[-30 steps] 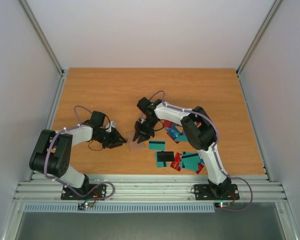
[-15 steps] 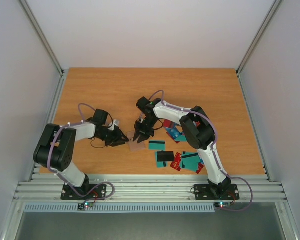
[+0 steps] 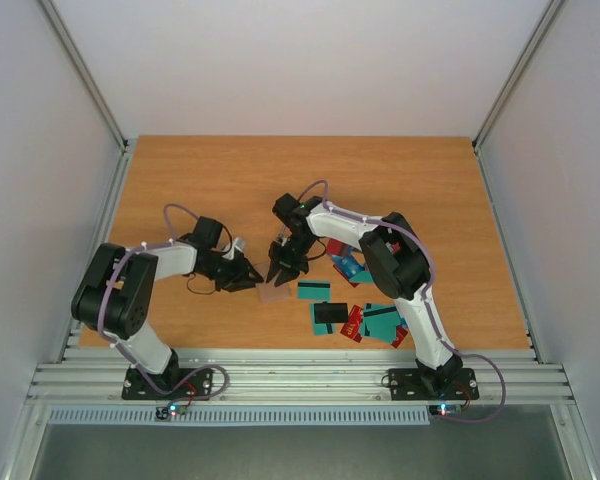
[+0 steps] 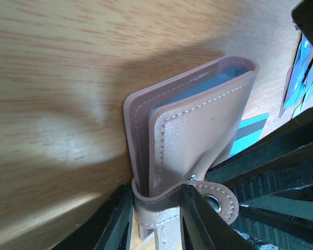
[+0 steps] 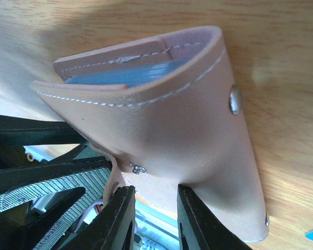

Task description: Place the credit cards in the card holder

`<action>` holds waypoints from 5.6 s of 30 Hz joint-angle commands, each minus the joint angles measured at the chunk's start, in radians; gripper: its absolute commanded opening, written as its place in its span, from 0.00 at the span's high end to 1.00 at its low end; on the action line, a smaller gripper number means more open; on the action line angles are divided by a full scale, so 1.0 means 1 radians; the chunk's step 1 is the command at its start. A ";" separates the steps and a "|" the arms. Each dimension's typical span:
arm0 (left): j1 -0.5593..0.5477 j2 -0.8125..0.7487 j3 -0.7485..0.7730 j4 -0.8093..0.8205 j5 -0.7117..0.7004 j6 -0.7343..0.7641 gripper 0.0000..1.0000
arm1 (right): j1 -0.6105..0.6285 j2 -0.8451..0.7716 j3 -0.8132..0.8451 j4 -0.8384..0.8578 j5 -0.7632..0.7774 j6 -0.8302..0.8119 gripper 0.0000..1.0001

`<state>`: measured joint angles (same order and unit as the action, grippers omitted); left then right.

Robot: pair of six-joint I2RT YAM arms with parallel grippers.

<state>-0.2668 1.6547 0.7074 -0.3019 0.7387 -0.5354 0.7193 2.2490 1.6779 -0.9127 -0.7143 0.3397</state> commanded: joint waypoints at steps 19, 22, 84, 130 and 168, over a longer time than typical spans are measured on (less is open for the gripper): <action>-0.054 0.131 0.049 -0.044 -0.143 0.050 0.75 | -0.006 -0.046 0.066 -0.016 0.071 -0.018 0.75; -0.055 0.138 0.053 -0.050 -0.149 0.056 0.75 | -0.008 -0.075 0.067 -0.038 0.074 -0.022 0.75; -0.063 0.020 0.097 -0.178 -0.188 0.086 0.59 | -0.001 0.047 0.052 -0.031 0.171 -0.089 0.98; -0.113 0.190 0.176 -0.111 -0.210 0.036 0.64 | 0.012 0.054 0.011 -0.003 0.148 -0.105 0.99; -0.132 -0.152 0.295 -0.411 -0.364 0.135 0.34 | 0.007 -0.241 0.089 -0.120 0.316 -0.176 0.32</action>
<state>-0.4046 1.6005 0.9466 -0.6380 0.4290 -0.4286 0.7193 2.1361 1.7237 -0.9810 -0.4866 0.1905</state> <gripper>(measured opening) 0.618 0.610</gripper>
